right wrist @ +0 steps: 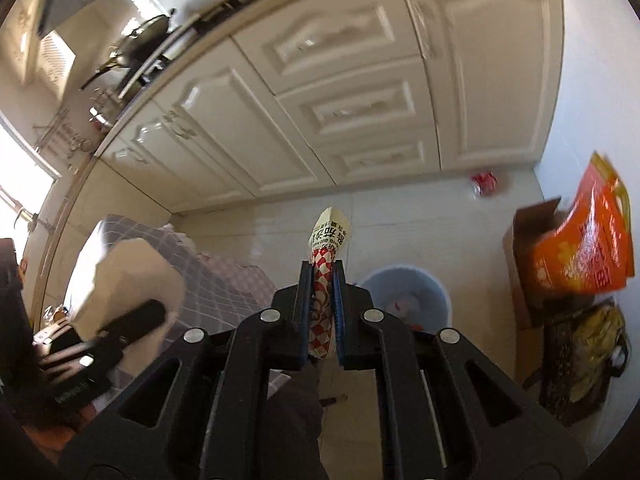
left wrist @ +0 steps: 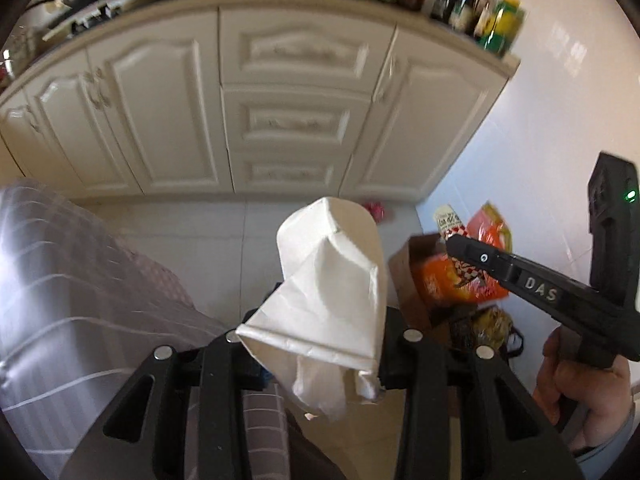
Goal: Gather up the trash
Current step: 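Carry the tissue and paper cup with both tools over the blue bin, then open both tools to drop the tissue and cup into the bin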
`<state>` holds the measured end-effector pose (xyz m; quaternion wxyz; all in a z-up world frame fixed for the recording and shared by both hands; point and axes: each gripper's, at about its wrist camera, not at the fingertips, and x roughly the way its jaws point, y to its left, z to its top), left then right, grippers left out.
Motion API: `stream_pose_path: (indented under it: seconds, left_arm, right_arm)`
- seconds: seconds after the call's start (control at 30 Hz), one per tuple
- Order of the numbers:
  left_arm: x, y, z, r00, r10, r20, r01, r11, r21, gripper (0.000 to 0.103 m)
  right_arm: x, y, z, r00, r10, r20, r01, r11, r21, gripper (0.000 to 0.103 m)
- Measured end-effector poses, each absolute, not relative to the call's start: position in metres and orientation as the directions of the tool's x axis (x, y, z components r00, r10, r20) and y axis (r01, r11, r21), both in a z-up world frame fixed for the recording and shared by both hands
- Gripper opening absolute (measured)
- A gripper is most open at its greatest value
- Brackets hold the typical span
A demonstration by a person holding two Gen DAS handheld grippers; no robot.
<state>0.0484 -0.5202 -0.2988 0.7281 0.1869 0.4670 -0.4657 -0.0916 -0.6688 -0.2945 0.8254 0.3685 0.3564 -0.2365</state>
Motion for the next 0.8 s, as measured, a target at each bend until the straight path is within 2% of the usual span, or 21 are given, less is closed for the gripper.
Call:
stream_pose_path:
  seconds: [0.3, 0.43, 0.47, 0.53, 0.57, 0.6, 0.67, 0.8]
  left_arm:
    - [0.052, -0.575, -0.373, 0.016, -0.358, -0.934, 0.844, 0.505, -0.179, 0.037]
    - [0.057, -0.594, -0.391, -0.022, -0.323, -0.946, 0.848, 0.495, -0.188, 0.045]
    - [0.058, -0.597, -0.394, -0.027, -0.316, -0.949, 0.849, 0.494, -0.189, 0.059]
    - [0.06, -0.599, -0.397, -0.028, -0.304, -0.952, 0.843, 0.505, -0.186, 0.08]
    - [0.062, -0.598, -0.395, -0.016, -0.303, -0.953, 0.841, 0.512, -0.177, 0.083]
    - [0.063, -0.597, -0.392, -0.008, -0.313, -0.95, 0.84, 0.512, -0.176, 0.083]
    - [0.065, -0.595, -0.388, 0.004, -0.32, -0.947, 0.84, 0.515, -0.171, 0.086]
    - [0.071, -0.589, -0.376, 0.045, -0.324, -0.945, 0.827, 0.543, -0.147, 0.087]
  right_arm:
    - [-0.082, -0.7, -0.352, 0.6, -0.04, -0.799, 0.686, 0.539, 0.488, 0.01]
    - [-0.08, -0.708, -0.366, 0.591, -0.02, -0.807, 0.702, 0.505, 0.502, 0.014]
    - [-0.08, -0.711, -0.371, 0.587, -0.014, -0.809, 0.709, 0.491, 0.506, 0.018]
    - [-0.082, -0.715, -0.375, 0.591, -0.009, -0.806, 0.714, 0.471, 0.518, 0.034]
    - [-0.084, -0.716, -0.377, 0.592, -0.016, -0.806, 0.719, 0.462, 0.519, 0.066]
    - [-0.085, -0.717, -0.377, 0.598, -0.027, -0.801, 0.72, 0.457, 0.522, 0.077]
    - [-0.088, -0.718, -0.378, 0.603, -0.029, -0.798, 0.723, 0.444, 0.53, 0.077]
    - [-0.092, -0.716, -0.375, 0.598, -0.054, -0.8, 0.733, 0.44, 0.518, 0.092]
